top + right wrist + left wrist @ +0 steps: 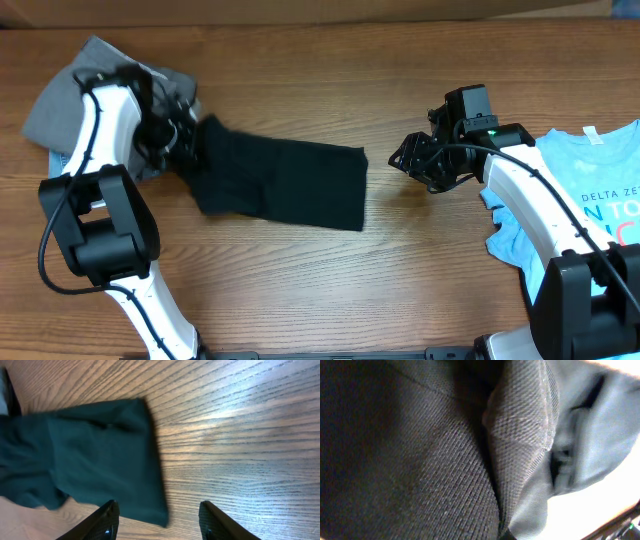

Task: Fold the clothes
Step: 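Lift the polo's left end with the left gripper and fold it rightward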

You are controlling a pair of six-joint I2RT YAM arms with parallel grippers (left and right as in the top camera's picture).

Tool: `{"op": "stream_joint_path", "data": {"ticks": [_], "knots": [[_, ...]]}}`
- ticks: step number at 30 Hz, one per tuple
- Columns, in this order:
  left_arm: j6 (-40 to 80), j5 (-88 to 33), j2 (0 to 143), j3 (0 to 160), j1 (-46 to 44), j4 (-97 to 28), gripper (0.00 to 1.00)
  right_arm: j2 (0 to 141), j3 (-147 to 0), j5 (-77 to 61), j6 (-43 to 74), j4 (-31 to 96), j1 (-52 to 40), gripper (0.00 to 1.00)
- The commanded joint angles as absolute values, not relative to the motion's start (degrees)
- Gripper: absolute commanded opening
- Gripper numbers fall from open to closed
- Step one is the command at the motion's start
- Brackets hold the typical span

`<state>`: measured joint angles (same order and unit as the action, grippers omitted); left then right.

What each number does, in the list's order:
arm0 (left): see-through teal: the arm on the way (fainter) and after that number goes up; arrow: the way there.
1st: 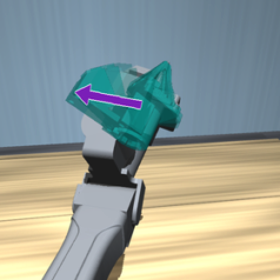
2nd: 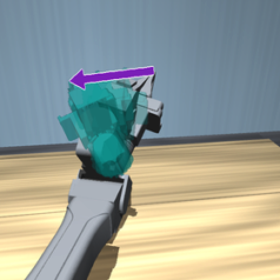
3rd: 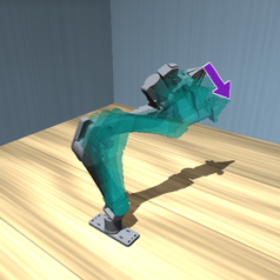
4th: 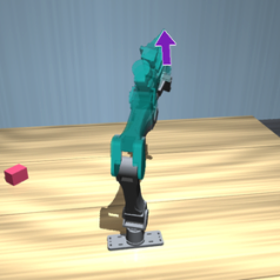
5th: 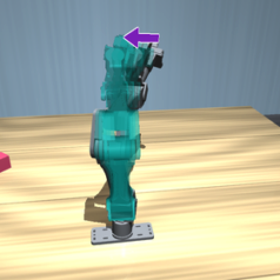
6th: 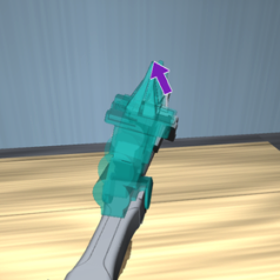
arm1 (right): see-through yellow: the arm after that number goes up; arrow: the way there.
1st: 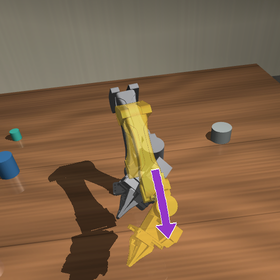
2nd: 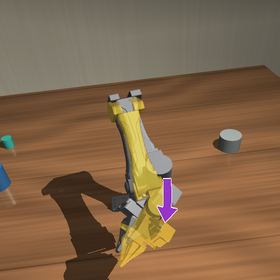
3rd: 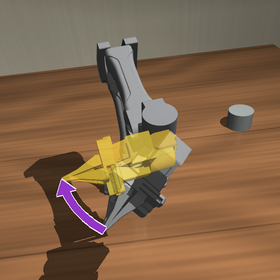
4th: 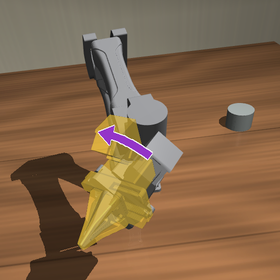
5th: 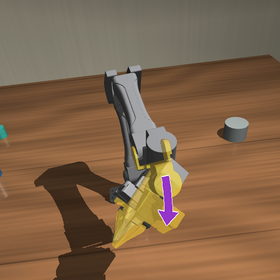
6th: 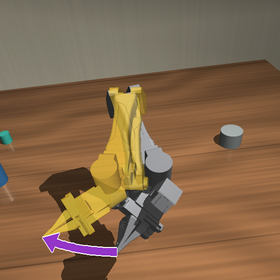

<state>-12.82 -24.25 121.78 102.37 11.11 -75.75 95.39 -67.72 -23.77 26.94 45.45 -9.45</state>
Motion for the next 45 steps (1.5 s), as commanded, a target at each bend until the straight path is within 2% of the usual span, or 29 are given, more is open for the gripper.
{"op": "stream_joint_path", "data": {"ticks": [1,14,27,34,43,44,45], "knots": [[-9.1,-25.5,121.1,110.5,9.1,-78.0,0.04,94.2,-68.0,-24.1,26.5,45.1,-9.3,0.55],[-1.1,-18.5,121.3,110.8,-6.6,-75.8,0.05,94.2,-68.0,-24.1,26.5,45.3,-9.3,0.54],[-0.6,-5.6,121.3,110.7,-23.6,-74.0,0.15,94.2,-68.0,-24.1,26.5,45.3,-9.3,0.55],[-0.6,-2.2,121.4,108.4,-26.6,-76.3,0.19,94.2,-68.0,-24.1,26.5,45.3,-9.3,0.55],[-0.6,-4.0,121.4,104.2,-26.7,-76.6,0.12,94.2,-68.0,-24.1,26.5,45.3,-9.3,0.55],[-0.6,-4.1,121.4,104.3,-26.7,-76.7,0.2,94.2,-68.0,-24.1,26.5,45.3,-9.3,0.55],[-0.6,-3.9,121.4,104.5,-26.7,-76.9,0.37,94.2,-68.0,-24.1,26.5,45.3,-9.3,0.55]]}}
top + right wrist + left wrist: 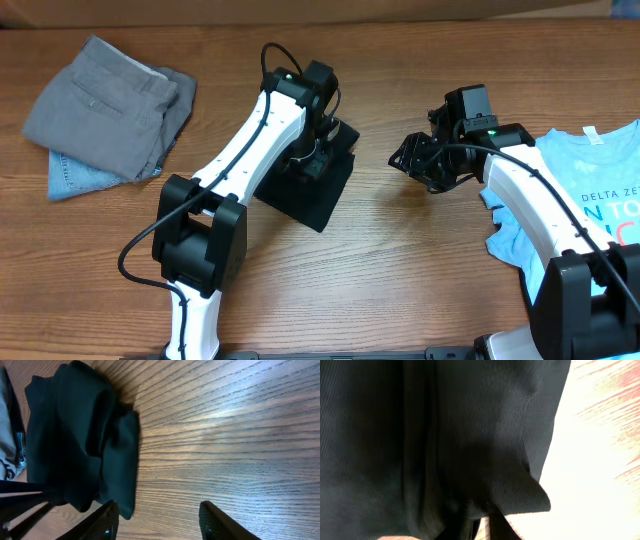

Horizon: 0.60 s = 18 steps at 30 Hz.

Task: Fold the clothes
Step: 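Lift the polo's left end with the left gripper and fold it rightward, then press the folded polo down with the left gripper and release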

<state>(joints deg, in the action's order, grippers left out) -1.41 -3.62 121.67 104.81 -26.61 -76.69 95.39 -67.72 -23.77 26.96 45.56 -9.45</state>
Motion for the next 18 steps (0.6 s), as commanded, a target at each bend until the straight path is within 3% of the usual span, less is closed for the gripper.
{"op": "stream_joint_path", "data": {"ticks": [1,3,5,11,12,18], "knots": [[-0.3,-3.7,121.4,104.8,-26.5,-77.2,0.43,94.2,-68.0,-24.1,26.5,45.3,-9.3,0.55],[0.3,-3.6,121.4,105.5,-26.1,-77.4,0.49,94.2,-68.0,-24.1,26.5,45.3,-9.3,0.56],[0.2,-4.1,121.4,106.1,-25.9,-77.6,0.64,94.2,-68.0,-24.1,26.0,45.3,-9.3,0.55],[-1.0,-4.2,121.4,106.1,-25.9,-78.2,0.79,94.2,-68.0,-24.1,25.2,45.3,-9.3,0.56],[-0.9,-4.3,121.4,106.1,-25.9,-78.2,1.0,94.2,-68.0,-24.1,25.2,45.3,-9.3,0.56],[1.8,-4.6,121.4,106.2,-24.9,-77.8,1.0,94.2,-68.0,-24.1,25.2,45.4,-9.3,0.56]]}}
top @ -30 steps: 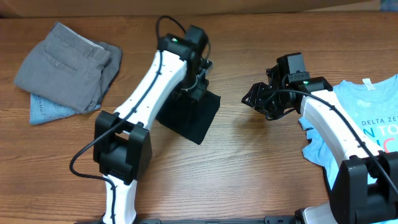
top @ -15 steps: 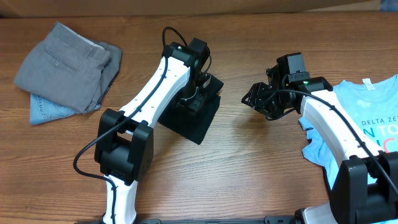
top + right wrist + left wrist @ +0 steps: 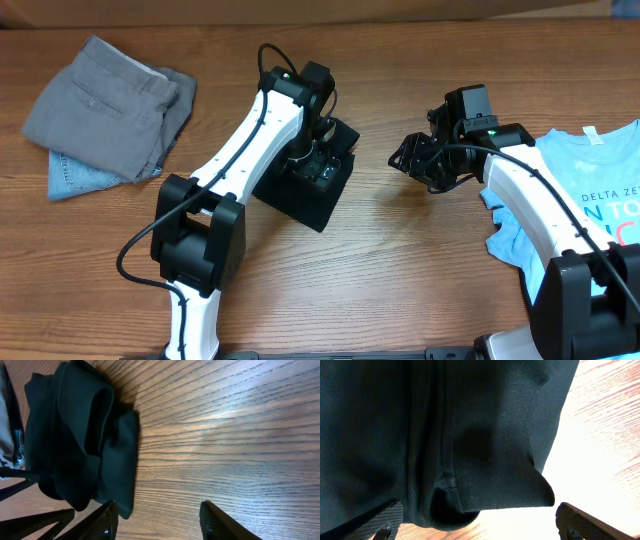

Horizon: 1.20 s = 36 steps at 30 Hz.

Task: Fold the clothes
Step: 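Press the folded polo down with the left gripper and release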

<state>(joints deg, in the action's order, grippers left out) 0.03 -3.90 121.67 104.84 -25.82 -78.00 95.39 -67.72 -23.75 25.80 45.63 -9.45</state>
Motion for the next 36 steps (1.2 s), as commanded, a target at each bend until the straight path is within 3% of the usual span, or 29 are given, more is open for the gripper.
{"op": "stream_joint_path", "data": {"ticks": [1,8,12,27,30,32,36], "knots": [[2.0,-5.3,121.4,106.4,-24.5,-78.1,1.0,94.2,-68.0,-24.1,25.2,45.5,-9.3,0.56],[-2.7,-4.3,120.7,112.1,-22.1,-84.9,1.0,94.2,-68.0,-25.6,22.4,45.3,-9.3,0.56],[-14.0,-4.6,119.7,113.4,-22.6,-86.4,1.0,94.2,-68.0,-25.6,22.5,44.9,-9.3,0.56],[-15.3,-4.3,119.9,100.3,-26.4,-72.6,1.0,94.2,-68.0,-25.6,22.5,44.2,-9.3,0.56],[-15.3,-3.9,119.9,97.8,-27.4,-70.6,0.95,94.2,-68.0,-25.6,22.5,44.3,-9.3,0.56],[-15.2,-2.9,119.9,97.2,-27.8,-70.0,0.86,94.2,-68.0,-25.6,22.5,44.2,-9.3,0.56],[-13.0,-0.5,119.9,97.6,-27.9,-70.5,0.34,94.2,-68.0,-25.6,22.5,44.4,-9.3,0.56]]}}
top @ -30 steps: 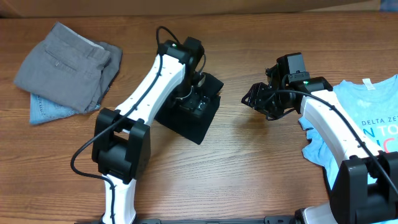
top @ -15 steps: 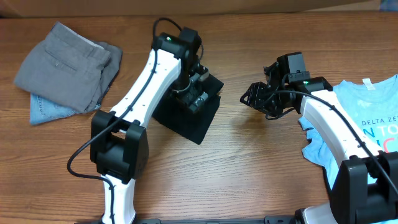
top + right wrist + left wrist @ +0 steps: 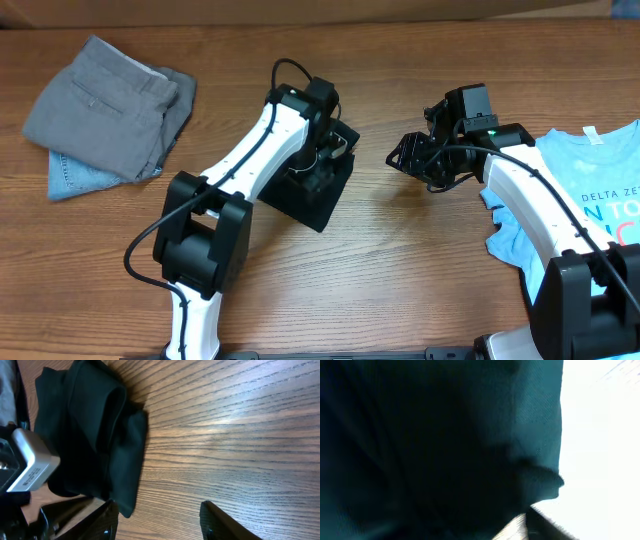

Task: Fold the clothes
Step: 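Press the folded polo down with the left gripper and release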

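The black garment (image 3: 312, 195) lies folded into a thick dark block at the table's middle; it also shows as a doubled-over black garment (image 3: 95, 435) in the right wrist view. My left gripper (image 3: 318, 160) is low over its far right corner. In the left wrist view the dark cloth (image 3: 445, 435) fills the blurred frame, and one finger (image 3: 547, 524) stands well off centre with the other lost in the dark. My right gripper (image 3: 405, 155) hangs open over bare wood just right of the garment, its fingertips (image 3: 107, 520) empty.
Grey trousers (image 3: 105, 100) lie on pale blue jeans (image 3: 75, 180) at the far left. A blue printed T-shirt (image 3: 590, 190) lies at the right edge, under my right arm. The left wrist's white housing (image 3: 30, 467) reaches over the garment.
My left gripper has come down closer to the black cloth and shifted slightly toward the near right. The folded garment lies as it did. My right gripper is still open, barely moved.
First my left gripper was buried in the left end of the black garment, which lay spread out beside the grey pile. Then it was shut on cloth over the right half, the garment doubled over. Then it stood open there, and now it is lower.
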You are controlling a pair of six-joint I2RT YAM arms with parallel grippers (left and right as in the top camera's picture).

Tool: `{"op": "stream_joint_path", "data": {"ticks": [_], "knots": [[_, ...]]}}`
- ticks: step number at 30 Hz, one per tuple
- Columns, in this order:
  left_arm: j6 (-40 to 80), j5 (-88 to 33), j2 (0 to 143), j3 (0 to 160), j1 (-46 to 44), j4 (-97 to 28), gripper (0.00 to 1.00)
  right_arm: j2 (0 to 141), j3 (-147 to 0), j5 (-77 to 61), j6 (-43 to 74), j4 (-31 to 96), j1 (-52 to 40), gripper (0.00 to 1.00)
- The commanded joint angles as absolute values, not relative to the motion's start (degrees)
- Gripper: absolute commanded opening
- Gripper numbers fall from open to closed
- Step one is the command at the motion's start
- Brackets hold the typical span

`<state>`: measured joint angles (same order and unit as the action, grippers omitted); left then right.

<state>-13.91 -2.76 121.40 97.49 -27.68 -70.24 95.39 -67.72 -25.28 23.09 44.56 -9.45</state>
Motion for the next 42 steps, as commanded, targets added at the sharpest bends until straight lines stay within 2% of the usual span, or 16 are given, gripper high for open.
{"op": "stream_joint_path", "data": {"ticks": [1,2,3,20,26,30,33,35,42], "knots": [[-12.3,-0.1,119.9,98.0,-27.9,-71.3,0.21,94.2,-68.0,-25.6,22.5,44.5,-9.3,0.56],[-11.4,0.6,119.9,98.3,-27.8,-72.0,0.06,94.2,-68.0,-25.6,22.5,44.6,-9.3,0.56],[-10.7,1.0,119.8,98.8,-27.7,-72.8,0.04,94.2,-68.0,-25.6,22.5,44.7,-9.3,0.56],[-9.0,0.4,115.7,102.9,-27.1,-86.2,0.04,94.2,-68.0,-24.5,22.5,44.7,-9.3,0.56],[-9.0,-3.2,115.7,102.9,-27.6,-86.5,0.14,94.2,-68.0,-24.5,22.5,44.7,-9.3,0.57],[-9.0,-5.3,115.7,102.8,-28.3,-87.2,0.32,94.2,-68.0,-24.5,22.5,44.7,-9.3,0.57],[-9.0,-7.1,115.7,102.7,-29.0,-87.1,0.5,94.2,-68.0,-24.5,22.5,44.7,-9.3,0.58],[-9.0,-6.8,115.7,102.7,-29.3,-87.1,0.52,94.2,-68.0,-24.5,22.5,44.7,-9.3,0.59],[-4.5,1.5,115.7,102.7,-27.7,-86.0,0.49,94.2,-67.9,-27.3,22.4,45.3,-9.6,0.63]]}}
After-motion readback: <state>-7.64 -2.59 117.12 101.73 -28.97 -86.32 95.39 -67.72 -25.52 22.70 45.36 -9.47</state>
